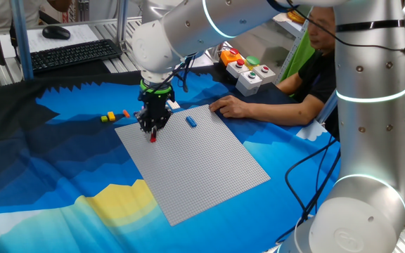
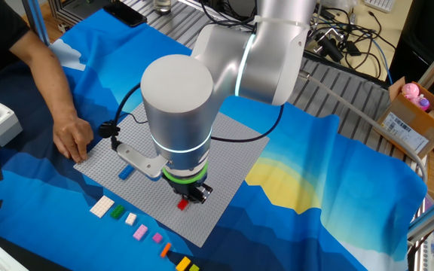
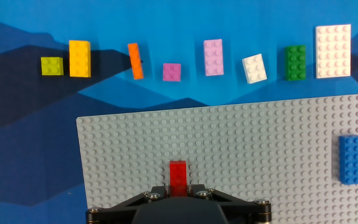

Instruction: Stack small Lego blocks one on top of the other

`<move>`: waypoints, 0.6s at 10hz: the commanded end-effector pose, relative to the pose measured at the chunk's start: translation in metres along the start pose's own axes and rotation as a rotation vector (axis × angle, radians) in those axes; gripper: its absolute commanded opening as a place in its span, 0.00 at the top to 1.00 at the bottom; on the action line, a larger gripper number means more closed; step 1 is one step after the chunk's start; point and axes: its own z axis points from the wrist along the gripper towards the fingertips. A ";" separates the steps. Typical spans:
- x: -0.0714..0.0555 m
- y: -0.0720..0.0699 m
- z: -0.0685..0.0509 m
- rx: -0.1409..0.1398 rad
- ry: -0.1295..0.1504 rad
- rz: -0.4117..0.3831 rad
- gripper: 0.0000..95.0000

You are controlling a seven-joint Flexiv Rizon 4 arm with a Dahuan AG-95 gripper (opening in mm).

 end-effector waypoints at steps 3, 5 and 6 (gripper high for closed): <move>0.005 0.001 0.001 -0.003 -0.003 0.003 1.00; 0.004 0.000 0.005 -0.001 -0.008 0.002 1.00; 0.004 0.000 0.005 -0.002 -0.003 0.001 1.00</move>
